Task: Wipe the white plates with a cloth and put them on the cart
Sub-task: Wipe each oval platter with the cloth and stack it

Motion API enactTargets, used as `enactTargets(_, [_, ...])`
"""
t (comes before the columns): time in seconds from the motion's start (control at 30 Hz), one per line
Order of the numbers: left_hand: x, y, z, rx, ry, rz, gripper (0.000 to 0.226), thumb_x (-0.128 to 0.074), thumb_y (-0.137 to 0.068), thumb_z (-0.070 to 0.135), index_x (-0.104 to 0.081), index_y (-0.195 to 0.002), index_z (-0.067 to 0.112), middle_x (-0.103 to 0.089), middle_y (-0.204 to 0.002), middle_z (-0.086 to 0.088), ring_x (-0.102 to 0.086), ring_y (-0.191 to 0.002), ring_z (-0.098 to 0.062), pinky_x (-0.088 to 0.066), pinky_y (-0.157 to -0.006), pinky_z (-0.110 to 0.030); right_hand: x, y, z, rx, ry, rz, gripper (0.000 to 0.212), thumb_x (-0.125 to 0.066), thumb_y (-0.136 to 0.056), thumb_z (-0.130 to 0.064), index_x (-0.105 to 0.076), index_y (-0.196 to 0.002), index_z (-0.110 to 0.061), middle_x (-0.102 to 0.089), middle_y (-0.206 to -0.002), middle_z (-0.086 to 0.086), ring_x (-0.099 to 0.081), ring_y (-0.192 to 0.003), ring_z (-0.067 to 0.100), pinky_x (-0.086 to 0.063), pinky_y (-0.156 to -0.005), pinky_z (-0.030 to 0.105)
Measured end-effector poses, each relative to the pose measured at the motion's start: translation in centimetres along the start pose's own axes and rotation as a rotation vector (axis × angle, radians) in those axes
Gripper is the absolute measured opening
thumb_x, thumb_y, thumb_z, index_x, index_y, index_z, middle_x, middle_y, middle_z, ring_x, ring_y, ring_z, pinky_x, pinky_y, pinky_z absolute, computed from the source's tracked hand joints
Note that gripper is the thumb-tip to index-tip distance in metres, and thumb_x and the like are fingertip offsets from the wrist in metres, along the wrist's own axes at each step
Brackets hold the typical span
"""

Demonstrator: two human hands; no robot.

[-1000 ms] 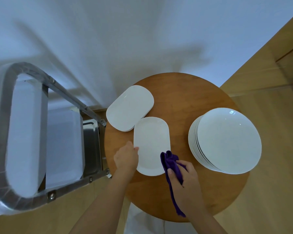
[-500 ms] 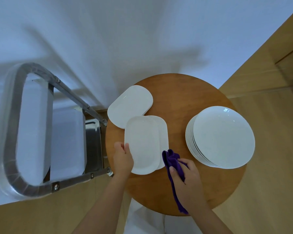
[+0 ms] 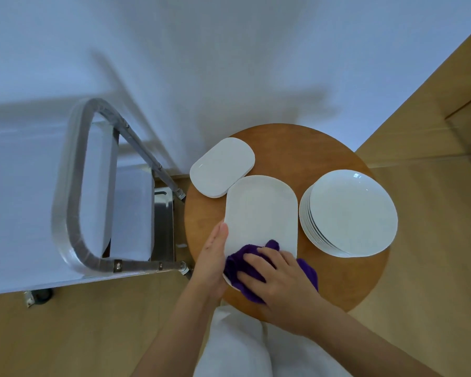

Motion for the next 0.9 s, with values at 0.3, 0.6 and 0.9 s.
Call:
enactTargets(0.3, [0.2, 3.7, 2.0, 0.053, -0.033, 0.046, 0.061, -0.040, -0.085, 0.066, -0.057, -0.120, 0.020, -0.068, -0.112, -0.011, -0.063, -0.104, -0.030, -0.053, -0.091, -0.048, 1.7, -1.2, -1.9, -0.052, -0.036, 0.236, 0.046, -0.076, -0.071, -0.033, -0.063, -0.114, -0.025, -0.062, -0.121, 0.002, -0.056, -0.112, 0.025, -0.048, -0.092, 0.044])
enactTargets(0.6, [-1.0, 7.1, 1.7, -0.231, 0.042, -0.152, 0.049, -0.042, -0.081, 0.060, -0.061, -0.119, 0.036, -0.071, -0.109, -0.007, -0.069, -0.098, -0.027, -0.059, -0.070, -0.037, 6.4, -6.1, -0.4, -0.320, 0.004, 0.435, 0.033, -0.055, -0.079, -0.032, -0.068, -0.106, -0.016, -0.065, -0.111, 0.010, -0.060, -0.100, 0.030, -0.049, -0.086, 0.044])
enactTargets(0.9, [-1.5, 8.0, 0.5, -0.330, 0.064, -0.002, 0.029, -0.047, -0.094, 0.041, -0.071, -0.098, 0.024, -0.074, -0.084, -0.005, -0.071, -0.070, -0.019, -0.056, -0.053, -0.027, 7.2, -6.8, 2.1, -0.543, 0.083, 0.401, 0.033, -0.073, -0.074, -0.029, -0.069, -0.105, -0.017, -0.063, -0.111, 0.014, -0.060, -0.099, 0.035, -0.047, -0.082, 0.050])
Point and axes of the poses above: each hand's wrist, its own y-axis away from the middle knuckle, its own x-axis out of the back of the hand, z = x × y, the point moved 2 cm from there along -y, towards the middle knuckle
